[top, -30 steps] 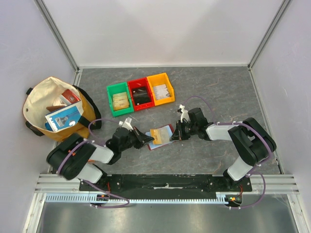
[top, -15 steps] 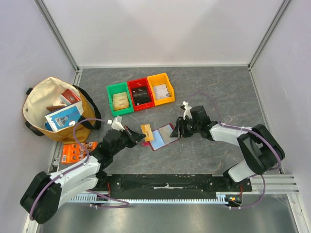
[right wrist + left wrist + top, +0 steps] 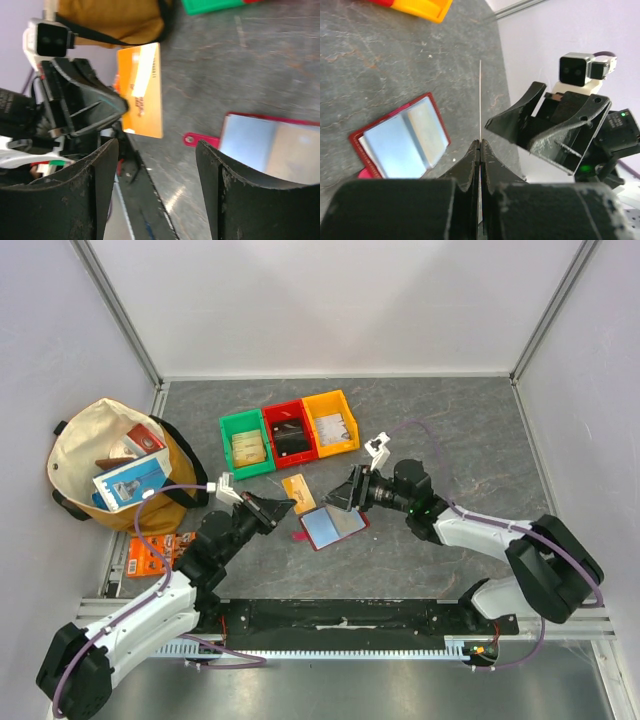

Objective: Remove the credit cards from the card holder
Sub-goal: Place the credit card in the storage box.

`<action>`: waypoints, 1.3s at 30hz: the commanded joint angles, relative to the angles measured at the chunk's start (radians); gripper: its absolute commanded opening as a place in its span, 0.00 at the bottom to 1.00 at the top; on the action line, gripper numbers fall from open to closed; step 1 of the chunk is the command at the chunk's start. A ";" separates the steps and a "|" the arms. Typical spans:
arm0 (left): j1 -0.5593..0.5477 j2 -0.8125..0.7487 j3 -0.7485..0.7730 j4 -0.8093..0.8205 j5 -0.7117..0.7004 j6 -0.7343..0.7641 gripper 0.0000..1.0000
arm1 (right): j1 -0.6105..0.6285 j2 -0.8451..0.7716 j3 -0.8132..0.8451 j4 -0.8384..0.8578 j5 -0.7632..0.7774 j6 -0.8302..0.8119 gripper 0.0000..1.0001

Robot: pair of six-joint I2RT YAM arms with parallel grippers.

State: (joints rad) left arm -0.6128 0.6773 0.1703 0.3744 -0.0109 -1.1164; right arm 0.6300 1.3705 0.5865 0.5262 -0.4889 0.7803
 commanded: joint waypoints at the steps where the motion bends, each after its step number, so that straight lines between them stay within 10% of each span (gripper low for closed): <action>1: -0.010 -0.010 0.040 0.127 -0.027 -0.060 0.02 | 0.068 0.062 -0.005 0.316 -0.017 0.171 0.71; 9: -0.019 -0.015 0.031 0.176 -0.021 -0.088 0.02 | 0.099 0.154 -0.004 0.477 -0.016 0.264 0.61; 18: -0.021 -0.030 0.008 0.181 -0.001 -0.068 0.02 | 0.097 0.164 -0.010 0.532 -0.033 0.278 0.08; 24: -0.007 -0.117 0.096 -0.156 0.042 0.159 0.46 | 0.045 0.119 -0.031 0.480 -0.105 0.225 0.00; 30: 0.012 -0.130 0.337 -0.555 0.080 0.531 0.72 | -0.001 0.009 0.030 0.096 -0.229 -0.054 0.00; 39: 0.015 0.080 0.655 -0.808 0.372 0.944 0.73 | 0.000 -0.166 0.167 -0.426 -0.276 -0.522 0.00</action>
State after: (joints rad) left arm -0.6022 0.6727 0.7242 -0.2794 0.1688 -0.4412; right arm 0.6281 1.2701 0.6853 0.3264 -0.7040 0.5022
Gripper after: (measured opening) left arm 0.728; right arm 0.009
